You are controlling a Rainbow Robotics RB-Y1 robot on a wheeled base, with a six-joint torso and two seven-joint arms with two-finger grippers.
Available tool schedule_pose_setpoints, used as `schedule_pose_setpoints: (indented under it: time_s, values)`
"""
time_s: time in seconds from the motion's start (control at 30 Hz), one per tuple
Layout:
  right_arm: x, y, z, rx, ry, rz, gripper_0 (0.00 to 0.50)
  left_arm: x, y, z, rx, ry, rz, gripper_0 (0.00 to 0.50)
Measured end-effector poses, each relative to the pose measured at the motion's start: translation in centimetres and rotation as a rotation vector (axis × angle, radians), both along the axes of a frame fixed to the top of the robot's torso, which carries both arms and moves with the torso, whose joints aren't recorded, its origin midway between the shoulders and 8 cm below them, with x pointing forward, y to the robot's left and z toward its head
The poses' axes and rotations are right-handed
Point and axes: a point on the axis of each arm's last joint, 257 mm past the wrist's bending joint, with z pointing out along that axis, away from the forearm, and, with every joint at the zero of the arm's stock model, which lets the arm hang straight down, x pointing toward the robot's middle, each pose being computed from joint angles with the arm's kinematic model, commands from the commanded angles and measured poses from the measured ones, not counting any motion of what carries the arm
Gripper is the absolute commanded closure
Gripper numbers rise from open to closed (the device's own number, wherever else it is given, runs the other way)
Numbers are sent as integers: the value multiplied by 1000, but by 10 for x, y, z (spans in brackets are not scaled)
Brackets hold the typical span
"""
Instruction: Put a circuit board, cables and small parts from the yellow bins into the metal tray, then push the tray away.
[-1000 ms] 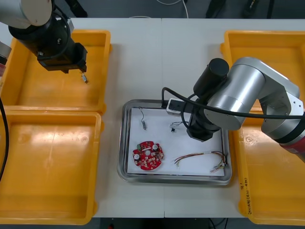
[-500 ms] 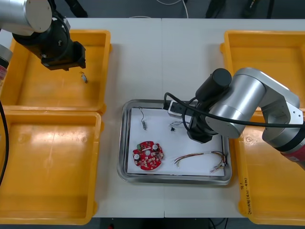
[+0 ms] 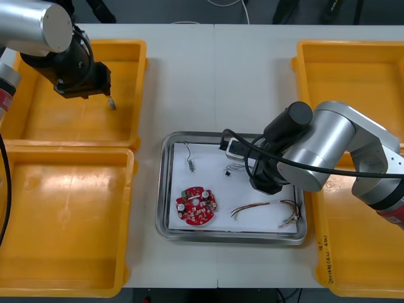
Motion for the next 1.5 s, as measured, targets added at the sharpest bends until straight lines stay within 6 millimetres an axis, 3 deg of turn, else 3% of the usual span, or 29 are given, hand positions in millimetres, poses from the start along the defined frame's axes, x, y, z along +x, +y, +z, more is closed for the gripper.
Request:
schedule_pose_setpoints:
  time_s: [0.2, 0.27, 0.3, 0.37, 0.4, 1.1, 1.2, 1.5]
  values:
    - [1, -4, 0, -6, -5, -4, 493, 4, -8, -7, -16, -5, -4, 0]
    - [2, -4, 1, -8, -8, -5, 391, 5, -11, -8, -16, -6, -6, 0]
    - [2, -4, 1, -9, -8, -5, 262, 5, -11, -8, -15, -6, -7, 0]
    - [2, -4, 1, -9, -8, -5, 58, 5, -12, -10, -14, -5, -7, 0]
    - [2, -5, 1, -9, -9, -6, 0, 5, -12, -11, -14, -5, -6, 0]
    - [5, -7, 3, -17, -21, -9, 0, 15, -8, -46, -10, -1, 23, 0]
    - [0, -14, 6, -46, -1, -22, 0, 15, -5, -50, -9, 5, 30, 0]
    - [-13, -42, 45, -101, 90, -95, 0, 16, -4, -54, -1, 3, 29, 0]
